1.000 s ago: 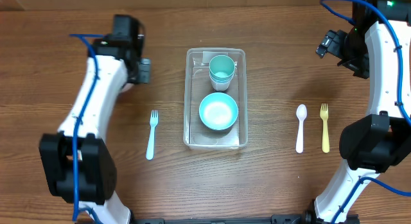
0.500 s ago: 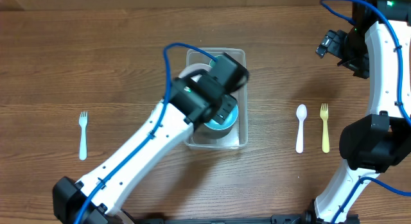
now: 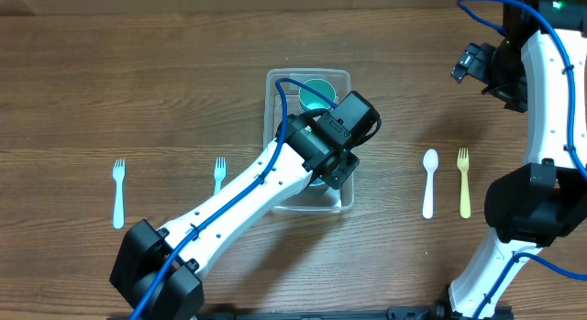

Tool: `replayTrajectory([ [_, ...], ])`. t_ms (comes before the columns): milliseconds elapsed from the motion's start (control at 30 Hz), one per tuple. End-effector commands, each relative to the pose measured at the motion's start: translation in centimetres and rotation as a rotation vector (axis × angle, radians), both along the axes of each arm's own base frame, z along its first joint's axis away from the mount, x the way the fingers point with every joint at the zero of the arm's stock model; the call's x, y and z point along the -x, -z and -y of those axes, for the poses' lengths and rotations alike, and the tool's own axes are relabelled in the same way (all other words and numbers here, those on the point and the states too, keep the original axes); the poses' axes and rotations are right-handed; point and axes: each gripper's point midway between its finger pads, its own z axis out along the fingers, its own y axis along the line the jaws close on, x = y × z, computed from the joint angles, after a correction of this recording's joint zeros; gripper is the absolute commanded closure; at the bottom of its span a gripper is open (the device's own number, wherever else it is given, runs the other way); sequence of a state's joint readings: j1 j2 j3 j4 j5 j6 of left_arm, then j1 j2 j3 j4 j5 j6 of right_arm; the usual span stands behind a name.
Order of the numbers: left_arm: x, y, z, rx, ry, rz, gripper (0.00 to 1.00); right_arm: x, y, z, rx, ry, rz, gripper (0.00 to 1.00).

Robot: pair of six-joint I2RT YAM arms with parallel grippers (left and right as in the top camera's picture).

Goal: Pack container
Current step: 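Carry the white plate onto the stacked bowls and release it, then move the left gripper to the light-blue fork and grasp its handle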

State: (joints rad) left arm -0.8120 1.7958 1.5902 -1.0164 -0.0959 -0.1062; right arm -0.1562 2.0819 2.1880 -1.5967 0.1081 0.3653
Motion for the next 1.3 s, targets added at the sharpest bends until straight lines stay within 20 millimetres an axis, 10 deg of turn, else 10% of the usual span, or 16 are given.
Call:
replayTrajectory([
  [0,0.3,0.4,0.6,0.017,-0.006,-0.019,0.96,-0.1,-2.2,0.1,0.012,0.006,0.065,0.0],
  [100,0.3,0.4,0.6,0.017,-0.006,-0.019,0.55,-0.1,-2.2,0.1,0.012,0.006,0.065,0.0],
  [400,-0.9,-3.8,-0.4,0.093,-0.134,0.048,0.54,-0.1,-2.2,0.1,0.012,0.006,0.066,0.0],
  [633,-0.4,-12.7,-11.0,0.168,-0.497,0.16,0.46,-0.1,-2.2,0.1,0.012,0.006,0.065,0.0],
  [733,3.3,-14.3,-18.1,0.157,-0.699,0.123,0.45,-0.1,-2.2,0.1,0.012,0.006,0.065,0.0],
  [867,5.5,-9.9,-22.0,0.089,-0.849,0.048,0.21,-0.1,-2.2,0.1,0.012,0.006,0.065,0.0],
  [1000,5.7,-0.1,-22.4,0.049,-0.901,-0.076,0.22,-0.1,-2.2,0.1,0.012,0.006,0.065,0.0],
  [1267,4.6,8.4,-21.9,0.076,-0.733,-0.065,0.18,-0.1,-2.2,0.1,0.012,0.006,0.065,0.0],
])
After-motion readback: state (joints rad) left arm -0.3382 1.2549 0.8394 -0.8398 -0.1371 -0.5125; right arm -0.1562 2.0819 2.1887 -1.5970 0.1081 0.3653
